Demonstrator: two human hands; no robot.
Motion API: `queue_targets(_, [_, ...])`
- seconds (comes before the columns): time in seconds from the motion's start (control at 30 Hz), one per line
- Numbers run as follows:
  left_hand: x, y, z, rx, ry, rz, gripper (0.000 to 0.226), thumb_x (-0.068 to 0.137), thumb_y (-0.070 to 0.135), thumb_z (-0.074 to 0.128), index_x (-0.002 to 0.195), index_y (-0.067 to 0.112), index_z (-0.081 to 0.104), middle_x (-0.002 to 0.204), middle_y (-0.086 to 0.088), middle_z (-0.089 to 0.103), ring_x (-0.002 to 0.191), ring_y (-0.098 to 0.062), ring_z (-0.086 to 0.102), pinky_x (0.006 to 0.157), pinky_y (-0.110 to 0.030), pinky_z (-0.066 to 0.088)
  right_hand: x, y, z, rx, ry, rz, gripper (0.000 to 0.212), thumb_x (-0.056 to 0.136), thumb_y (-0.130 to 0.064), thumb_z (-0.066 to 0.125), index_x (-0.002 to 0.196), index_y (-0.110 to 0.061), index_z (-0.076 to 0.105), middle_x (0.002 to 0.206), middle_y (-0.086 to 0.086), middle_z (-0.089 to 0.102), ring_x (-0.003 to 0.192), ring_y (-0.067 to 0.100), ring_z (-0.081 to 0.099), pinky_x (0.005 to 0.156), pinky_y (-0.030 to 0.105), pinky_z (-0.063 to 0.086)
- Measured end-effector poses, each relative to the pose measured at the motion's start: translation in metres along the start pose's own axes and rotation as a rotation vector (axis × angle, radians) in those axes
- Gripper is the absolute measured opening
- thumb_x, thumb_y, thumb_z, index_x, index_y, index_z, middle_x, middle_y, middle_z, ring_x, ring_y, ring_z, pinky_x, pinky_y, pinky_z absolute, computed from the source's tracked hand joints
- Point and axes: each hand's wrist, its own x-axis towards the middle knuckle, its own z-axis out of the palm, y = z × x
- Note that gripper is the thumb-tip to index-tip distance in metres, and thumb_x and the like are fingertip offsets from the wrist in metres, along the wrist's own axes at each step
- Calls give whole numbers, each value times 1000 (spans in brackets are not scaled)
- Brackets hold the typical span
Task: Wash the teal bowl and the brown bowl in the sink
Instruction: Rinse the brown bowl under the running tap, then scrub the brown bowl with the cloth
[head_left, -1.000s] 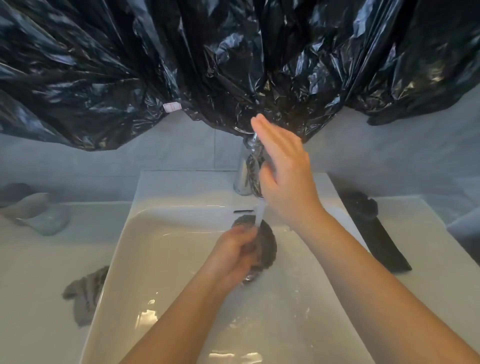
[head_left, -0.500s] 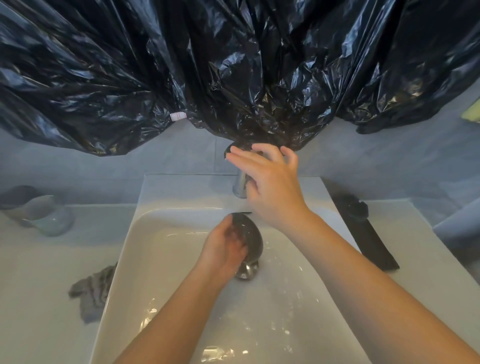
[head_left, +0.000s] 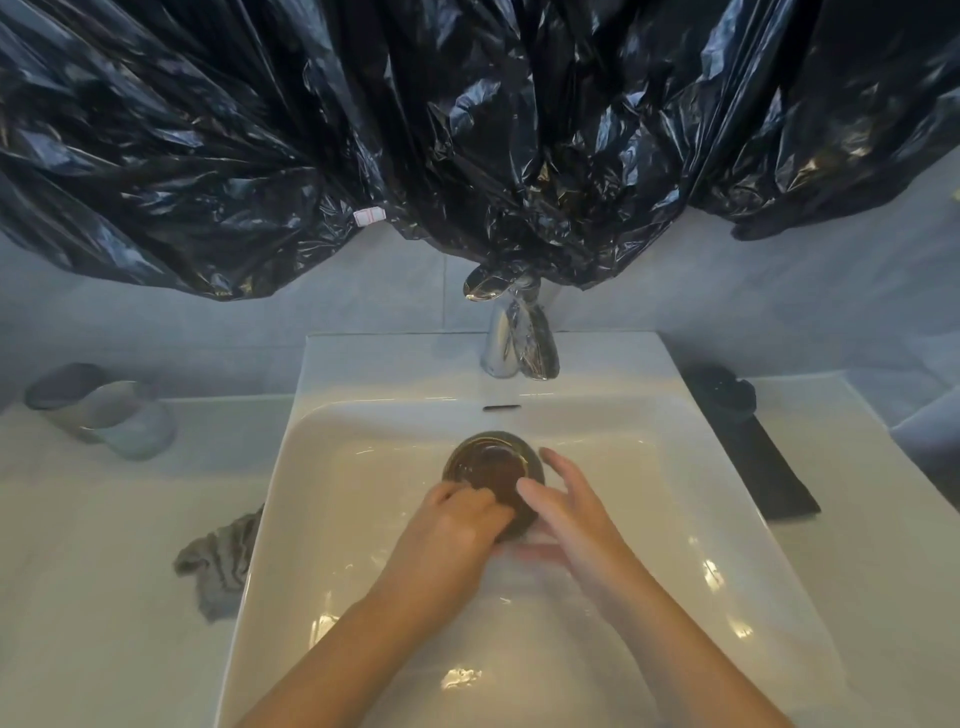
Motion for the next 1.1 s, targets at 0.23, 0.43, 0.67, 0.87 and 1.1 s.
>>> queue_targets(0.23, [-12,-2,2,-96,304,-70,24,79,29,64,102,26,60,106,7,50,102,-11,50,98,-32,36,17,21,-7,-76,138,-80,50,82,18,43,106,-20,63,104,10,69,96,25,67,69,30,59])
queue_targets(0.43, [7,-10,-26,-588,141,-378,69,75,2,72,125,40,45,102,15,65,91,-12,66,80,-24,53,17,13,-14,-457,43,-840,54,74,13,60,110,-28,60,125,-7,63,121,8,57,98,19,48])
queue_targets(0.67, [10,-16,-37,-175,439,28,52,77,6,68,125,20,53,123,-5,55,113,-12,52,97,-13,43,38,23,-25,-873,198,-1202,70,75,-22,86,132,-27,46,144,4,41,135,23,42,101,37,52])
queue_targets(0.87, [8,-14,-32,-124,405,25,54,76,5,70,126,19,53,122,-7,55,110,-15,55,93,-16,46,34,27,-22,-794,182,-1145,53,85,-36,72,132,-28,48,146,-1,40,138,14,38,104,32,49])
queue_targets(1.1, [-1,-14,-39,-624,134,-580,30,91,21,62,113,38,50,90,4,67,68,-8,67,73,-32,58,19,30,7,-158,53,-414,47,82,9,65,103,-33,65,101,-8,72,99,11,67,81,19,53])
